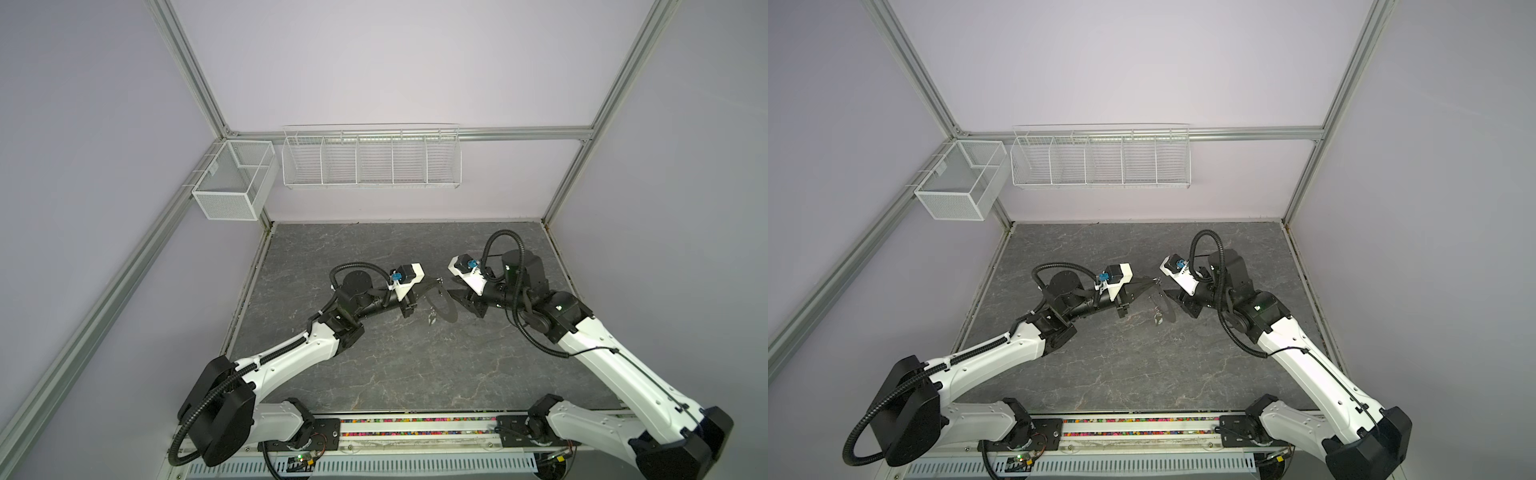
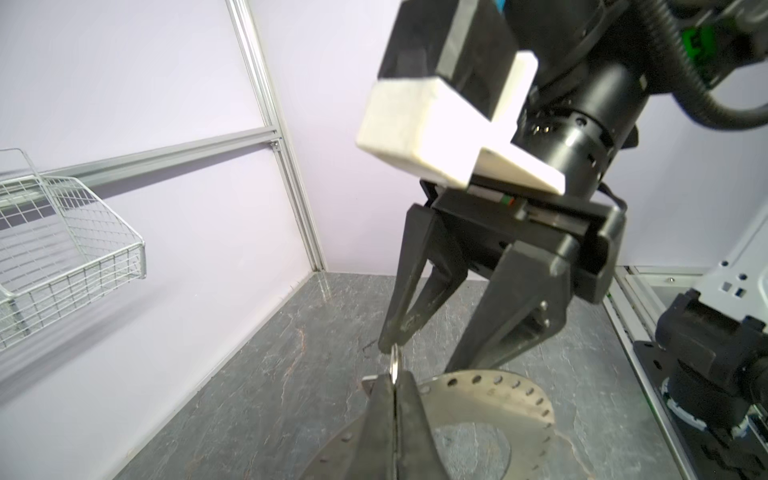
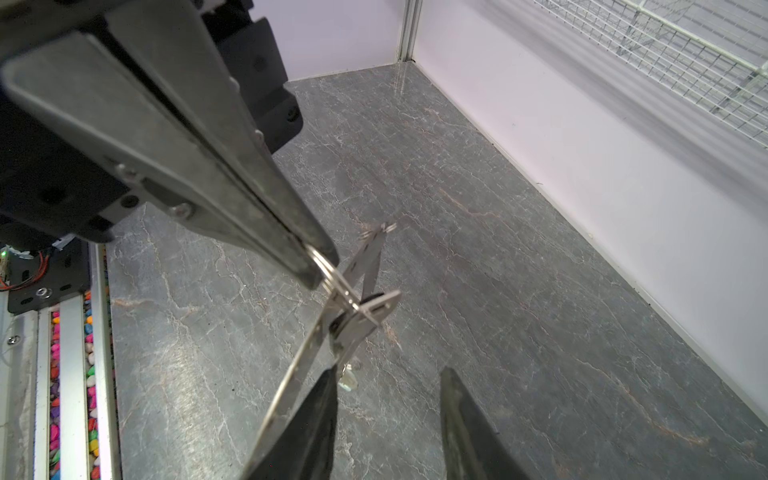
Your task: Put the keys on the keyring
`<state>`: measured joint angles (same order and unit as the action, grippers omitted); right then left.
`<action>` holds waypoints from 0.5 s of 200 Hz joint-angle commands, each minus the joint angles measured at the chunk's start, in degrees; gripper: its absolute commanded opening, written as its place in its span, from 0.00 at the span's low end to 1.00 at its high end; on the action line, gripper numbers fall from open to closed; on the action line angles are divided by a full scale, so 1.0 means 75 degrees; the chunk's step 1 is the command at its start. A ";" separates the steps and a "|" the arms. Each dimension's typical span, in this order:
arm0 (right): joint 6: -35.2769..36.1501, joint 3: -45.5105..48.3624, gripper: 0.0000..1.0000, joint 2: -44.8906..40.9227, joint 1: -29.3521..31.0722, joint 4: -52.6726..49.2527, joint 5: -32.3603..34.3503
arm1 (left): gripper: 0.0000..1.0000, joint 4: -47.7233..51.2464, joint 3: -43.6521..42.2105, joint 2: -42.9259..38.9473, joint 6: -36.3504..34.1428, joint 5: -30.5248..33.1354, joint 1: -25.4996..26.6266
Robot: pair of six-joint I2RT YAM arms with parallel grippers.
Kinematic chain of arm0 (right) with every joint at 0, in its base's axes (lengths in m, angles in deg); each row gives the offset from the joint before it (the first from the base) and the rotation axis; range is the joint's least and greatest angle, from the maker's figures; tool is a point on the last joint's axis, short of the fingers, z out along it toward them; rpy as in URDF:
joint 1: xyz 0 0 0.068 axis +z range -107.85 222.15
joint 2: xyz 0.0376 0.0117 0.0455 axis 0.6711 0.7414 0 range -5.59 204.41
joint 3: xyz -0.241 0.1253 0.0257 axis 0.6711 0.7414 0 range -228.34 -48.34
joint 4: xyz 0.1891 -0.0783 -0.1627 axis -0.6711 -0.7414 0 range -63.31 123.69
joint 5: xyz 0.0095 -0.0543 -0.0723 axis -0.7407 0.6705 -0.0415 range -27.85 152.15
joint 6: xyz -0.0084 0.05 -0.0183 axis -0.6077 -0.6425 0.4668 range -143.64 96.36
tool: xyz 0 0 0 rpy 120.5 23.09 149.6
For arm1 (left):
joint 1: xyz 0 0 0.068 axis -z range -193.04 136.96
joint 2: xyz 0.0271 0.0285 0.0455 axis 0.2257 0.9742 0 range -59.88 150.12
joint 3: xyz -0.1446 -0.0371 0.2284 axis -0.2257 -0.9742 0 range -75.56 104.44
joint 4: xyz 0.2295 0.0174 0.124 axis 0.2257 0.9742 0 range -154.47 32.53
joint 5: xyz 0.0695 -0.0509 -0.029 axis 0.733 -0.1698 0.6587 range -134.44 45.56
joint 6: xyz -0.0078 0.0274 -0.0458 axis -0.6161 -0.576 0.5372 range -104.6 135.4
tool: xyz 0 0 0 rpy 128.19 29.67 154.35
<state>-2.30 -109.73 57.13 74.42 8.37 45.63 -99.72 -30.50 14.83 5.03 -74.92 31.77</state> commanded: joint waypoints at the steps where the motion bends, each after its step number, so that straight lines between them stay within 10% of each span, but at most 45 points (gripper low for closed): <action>1: -0.0196 0.0146 0.43 0.0137 -0.0026 0.0313 -0.0122 | 0.00 -0.1192 0.0025 0.0204 0.0709 -0.0019 -0.0046; 100: -0.0142 0.0031 0.43 0.0403 0.0062 0.0730 -0.0710 | 0.00 -0.1375 0.0156 0.0530 0.0927 0.0006 -0.0023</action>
<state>-3.28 -109.70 59.10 74.53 12.29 41.09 -107.30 -30.50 18.22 10.45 -74.71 31.69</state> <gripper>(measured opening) 0.439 0.049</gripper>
